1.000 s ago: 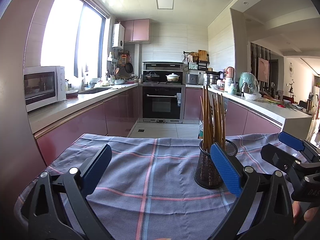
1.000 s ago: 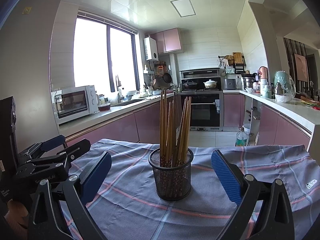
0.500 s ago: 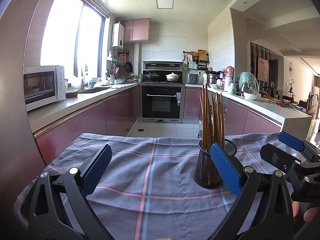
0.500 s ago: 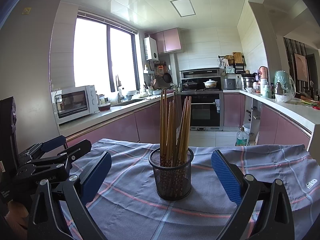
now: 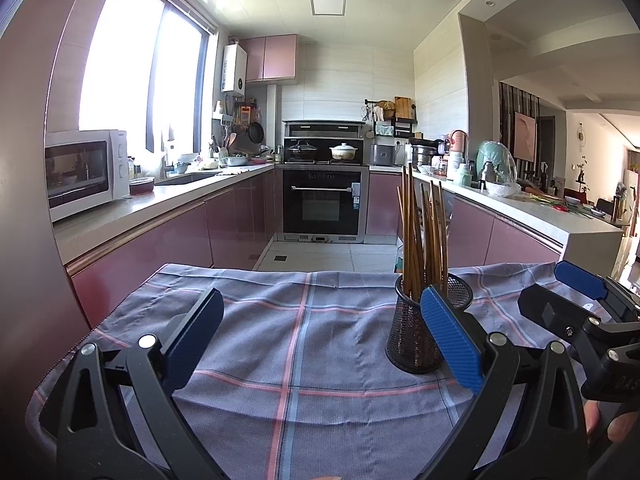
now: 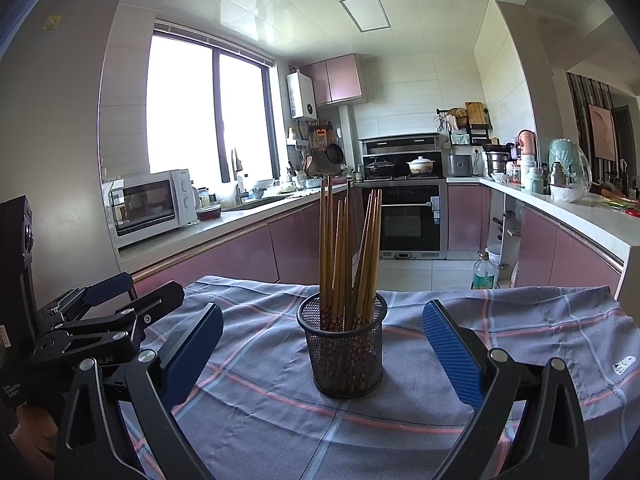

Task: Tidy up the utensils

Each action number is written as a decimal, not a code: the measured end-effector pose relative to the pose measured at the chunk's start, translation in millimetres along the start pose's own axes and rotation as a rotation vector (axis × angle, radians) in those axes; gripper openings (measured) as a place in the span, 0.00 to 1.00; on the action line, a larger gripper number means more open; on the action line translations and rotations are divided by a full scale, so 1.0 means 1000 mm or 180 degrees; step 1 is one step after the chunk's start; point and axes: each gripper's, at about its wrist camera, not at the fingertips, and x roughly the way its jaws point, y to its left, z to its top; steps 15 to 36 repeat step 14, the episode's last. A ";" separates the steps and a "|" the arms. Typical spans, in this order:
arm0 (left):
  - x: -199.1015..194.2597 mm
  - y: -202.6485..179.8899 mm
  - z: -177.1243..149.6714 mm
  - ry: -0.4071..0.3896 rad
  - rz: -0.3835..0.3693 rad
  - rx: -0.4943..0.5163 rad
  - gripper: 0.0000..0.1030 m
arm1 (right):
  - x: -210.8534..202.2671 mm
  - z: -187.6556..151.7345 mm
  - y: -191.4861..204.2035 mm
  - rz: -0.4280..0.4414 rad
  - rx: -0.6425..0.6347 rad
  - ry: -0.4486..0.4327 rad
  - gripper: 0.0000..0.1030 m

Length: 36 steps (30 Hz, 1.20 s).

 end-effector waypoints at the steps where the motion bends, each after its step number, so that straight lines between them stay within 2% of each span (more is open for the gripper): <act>1: 0.000 0.000 -0.001 0.0011 -0.0011 0.0002 0.94 | 0.000 0.000 0.000 0.0000 0.0004 0.0004 0.94; 4: 0.001 0.000 -0.002 0.0033 -0.0083 -0.0019 0.94 | 0.001 -0.002 -0.001 -0.0005 0.0009 0.0010 0.94; 9: 0.010 0.004 -0.004 0.0180 -0.0065 -0.0064 0.94 | 0.004 -0.003 -0.007 -0.0026 0.0020 0.0067 0.94; 12: 0.020 0.009 -0.008 0.0322 -0.0028 -0.0109 0.94 | 0.011 -0.007 -0.022 -0.0142 0.0073 0.0241 0.94; 14: 0.031 0.015 -0.012 0.0454 -0.0002 -0.0115 0.94 | 0.021 -0.012 -0.039 -0.0320 0.0078 0.0480 0.94; 36: 0.031 0.015 -0.012 0.0454 -0.0002 -0.0115 0.94 | 0.021 -0.012 -0.039 -0.0320 0.0078 0.0480 0.94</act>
